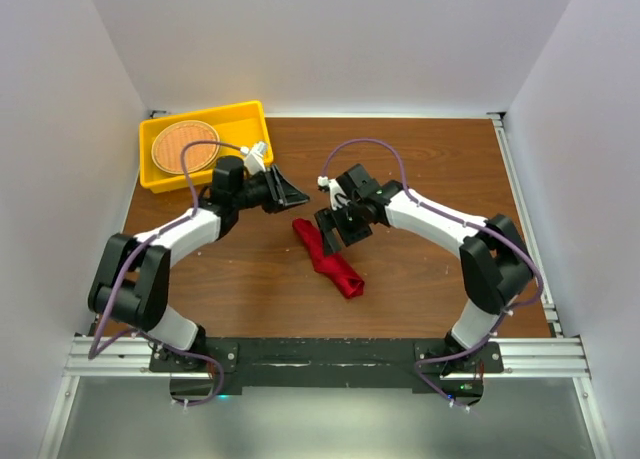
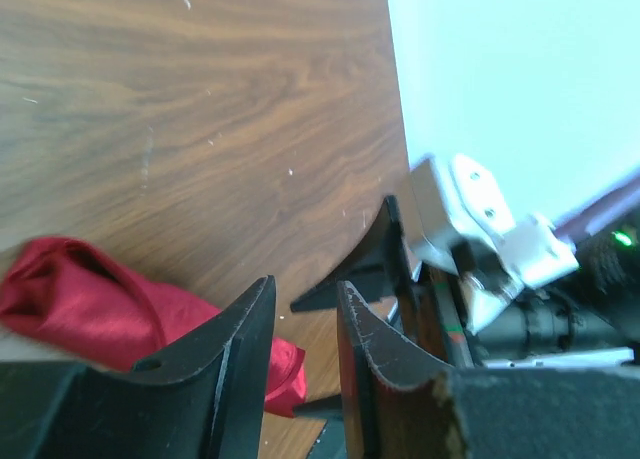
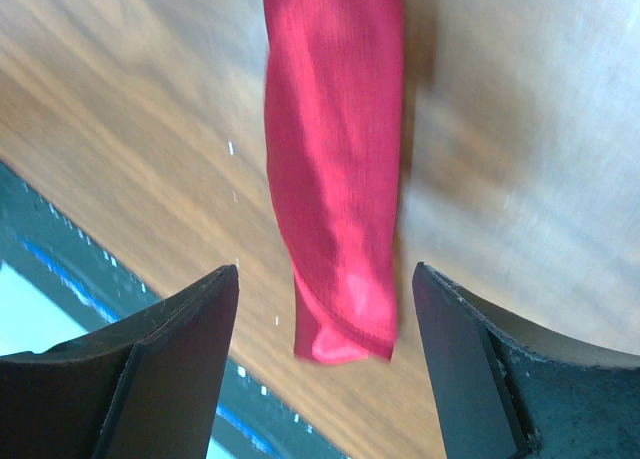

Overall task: Fold the napkin, place the utensils inside, and roll it up
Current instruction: Neatly place the rolled napkin to the corner

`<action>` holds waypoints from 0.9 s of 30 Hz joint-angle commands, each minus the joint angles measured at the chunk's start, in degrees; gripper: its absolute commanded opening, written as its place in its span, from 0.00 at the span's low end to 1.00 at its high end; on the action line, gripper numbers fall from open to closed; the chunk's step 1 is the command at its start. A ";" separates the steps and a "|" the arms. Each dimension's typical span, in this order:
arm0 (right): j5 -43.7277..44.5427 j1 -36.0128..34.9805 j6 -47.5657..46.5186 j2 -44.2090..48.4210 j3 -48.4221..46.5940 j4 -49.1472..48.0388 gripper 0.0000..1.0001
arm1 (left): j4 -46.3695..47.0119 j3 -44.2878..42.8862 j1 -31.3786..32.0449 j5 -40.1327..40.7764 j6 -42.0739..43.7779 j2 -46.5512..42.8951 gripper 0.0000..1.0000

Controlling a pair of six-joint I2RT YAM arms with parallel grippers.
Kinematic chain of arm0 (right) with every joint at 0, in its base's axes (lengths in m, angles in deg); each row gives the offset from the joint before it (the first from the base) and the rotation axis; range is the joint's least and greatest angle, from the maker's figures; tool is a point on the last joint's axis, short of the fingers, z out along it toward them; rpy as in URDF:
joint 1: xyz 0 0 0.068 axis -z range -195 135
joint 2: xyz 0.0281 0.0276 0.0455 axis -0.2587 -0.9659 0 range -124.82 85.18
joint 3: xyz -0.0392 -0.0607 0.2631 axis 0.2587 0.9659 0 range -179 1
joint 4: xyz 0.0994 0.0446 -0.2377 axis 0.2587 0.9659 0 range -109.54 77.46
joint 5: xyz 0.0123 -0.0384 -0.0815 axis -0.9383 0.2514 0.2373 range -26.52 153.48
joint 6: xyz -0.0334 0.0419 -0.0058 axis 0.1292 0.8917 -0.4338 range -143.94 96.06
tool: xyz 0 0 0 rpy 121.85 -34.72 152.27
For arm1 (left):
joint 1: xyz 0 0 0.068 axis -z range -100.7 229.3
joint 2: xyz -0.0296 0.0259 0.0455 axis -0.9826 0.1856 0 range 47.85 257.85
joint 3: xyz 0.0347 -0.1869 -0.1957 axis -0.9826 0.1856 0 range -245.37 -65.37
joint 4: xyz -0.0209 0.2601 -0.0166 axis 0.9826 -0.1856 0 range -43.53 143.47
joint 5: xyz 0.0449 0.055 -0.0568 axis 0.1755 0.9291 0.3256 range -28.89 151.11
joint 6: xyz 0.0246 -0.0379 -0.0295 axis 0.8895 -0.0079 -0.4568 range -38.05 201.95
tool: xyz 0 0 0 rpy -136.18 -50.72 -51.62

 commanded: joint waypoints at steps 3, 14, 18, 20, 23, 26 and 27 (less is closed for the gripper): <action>3.19 -0.10 -3.26 -7.22 -7.03 -1.23 0.76 | -15.22 -1.58 -3.56 4.75 8.86 -10.28 0.35; 7.76 -4.85 -6.26 -10.30 -8.18 -0.97 0.89 | -16.55 5.18 -4.09 4.93 7.29 -16.89 0.34; 11.36 -7.13 -5.99 -10.74 -8.00 -1.32 0.89 | -16.55 5.27 -4.09 4.93 7.20 -17.07 0.34; 14.26 -8.45 -5.64 -11.44 -8.17 -1.23 0.89 | -16.11 5.36 -4.09 4.75 6.76 -17.07 0.33; 18.38 -10.21 -5.38 -12.67 -8.61 -0.88 0.88 | -15.93 5.36 -4.09 4.58 6.41 -17.24 0.33; 21.38 -11.53 -5.20 -13.90 -8.62 -0.88 0.86 | -16.02 5.45 -4.09 4.67 6.41 -17.51 0.33; 22.17 -11.71 -5.11 -14.17 -8.53 -0.97 0.85 | -16.11 5.45 -4.09 4.75 6.41 -17.59 0.33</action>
